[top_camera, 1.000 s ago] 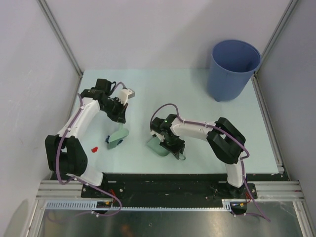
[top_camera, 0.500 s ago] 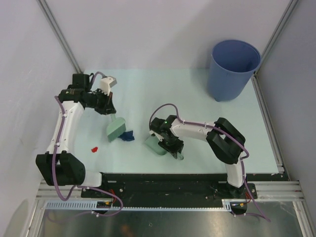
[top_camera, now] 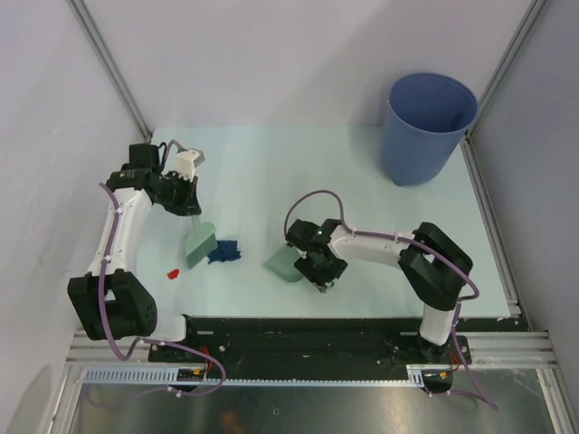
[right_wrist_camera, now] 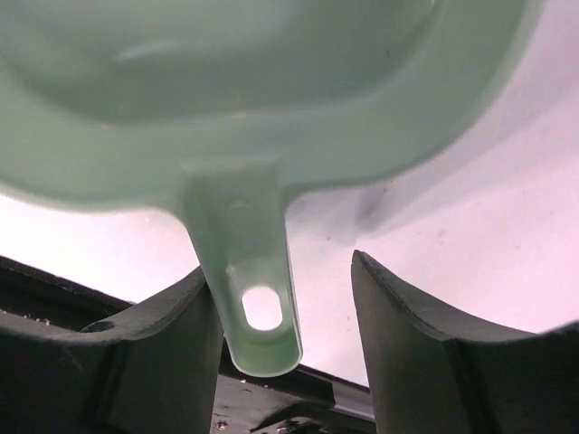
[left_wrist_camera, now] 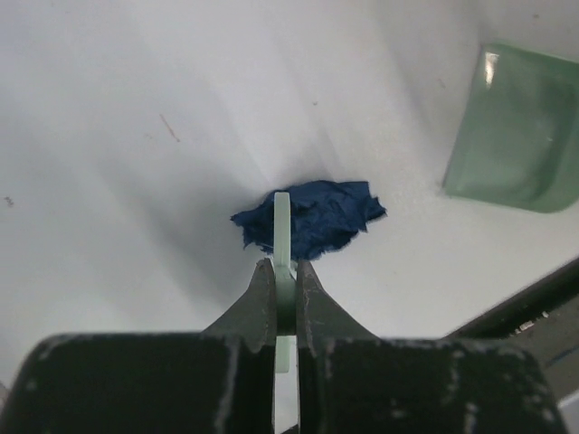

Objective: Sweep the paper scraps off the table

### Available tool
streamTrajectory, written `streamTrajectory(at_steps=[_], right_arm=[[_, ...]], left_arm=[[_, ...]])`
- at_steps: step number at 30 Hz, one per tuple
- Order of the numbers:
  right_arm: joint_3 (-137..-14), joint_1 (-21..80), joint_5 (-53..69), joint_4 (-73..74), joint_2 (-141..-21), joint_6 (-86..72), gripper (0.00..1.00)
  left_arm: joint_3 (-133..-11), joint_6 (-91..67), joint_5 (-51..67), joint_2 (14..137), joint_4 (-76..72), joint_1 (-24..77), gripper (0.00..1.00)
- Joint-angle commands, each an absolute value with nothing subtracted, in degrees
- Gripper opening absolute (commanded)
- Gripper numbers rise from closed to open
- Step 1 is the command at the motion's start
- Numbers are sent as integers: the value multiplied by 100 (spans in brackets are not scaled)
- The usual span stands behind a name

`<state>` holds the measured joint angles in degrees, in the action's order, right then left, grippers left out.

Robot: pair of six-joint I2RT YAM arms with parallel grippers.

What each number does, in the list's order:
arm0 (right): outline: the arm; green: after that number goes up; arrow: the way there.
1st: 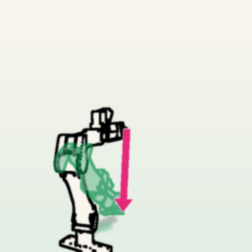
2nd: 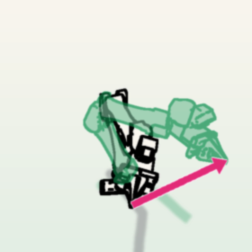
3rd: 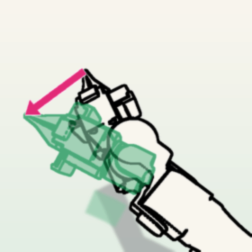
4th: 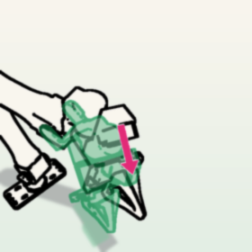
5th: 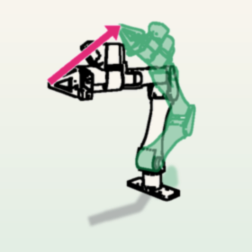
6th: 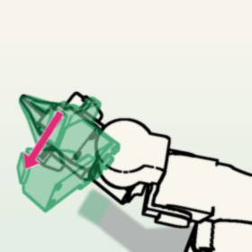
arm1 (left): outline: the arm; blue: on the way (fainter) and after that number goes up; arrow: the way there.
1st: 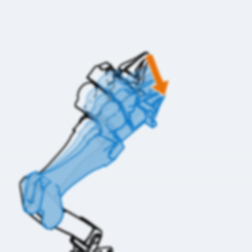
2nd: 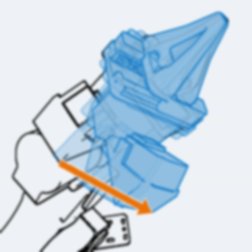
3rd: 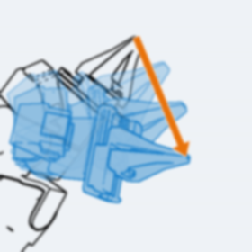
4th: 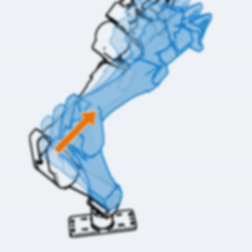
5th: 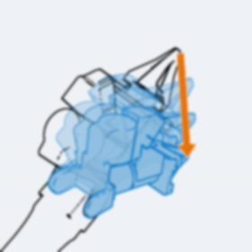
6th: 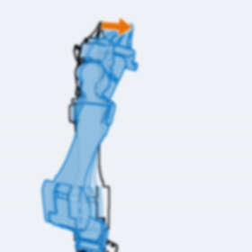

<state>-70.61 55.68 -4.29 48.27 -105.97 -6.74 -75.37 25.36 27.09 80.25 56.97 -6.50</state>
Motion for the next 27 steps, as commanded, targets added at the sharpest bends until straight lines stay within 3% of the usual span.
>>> streamTrajectory(at_steps=[1,5,8,9,11,20,27], right_arm=[[-6531,5607,-457,4202,-9924,-1011,58],[-6206,5713,-334,3877,-9695,-1055,52],[-6073,5783,-272,3718,-9615,-1028,31],[-6065,5792,-325,3744,-9615,-1011,16],[-6064,5818,-395,3805,-9571,-958,2],[-6134,6143,-308,4446,-9229,-449,0],[-6573,6188,-211,4807,-9745,-290,0]], left_arm=[[-7260,2198,2233,7910,5020,-659,0],[-7198,2013,2214,7814,4790,-650,0],[-7260,1969,2416,7726,4764,-659,0],[-7295,1969,2513,7682,4772,-659,0],[-7347,1951,2584,7550,4772,-659,0],[-7541,1925,2067,7040,4764,-703,0],[-7111,1916,1020,7549,4378,-677,0]])
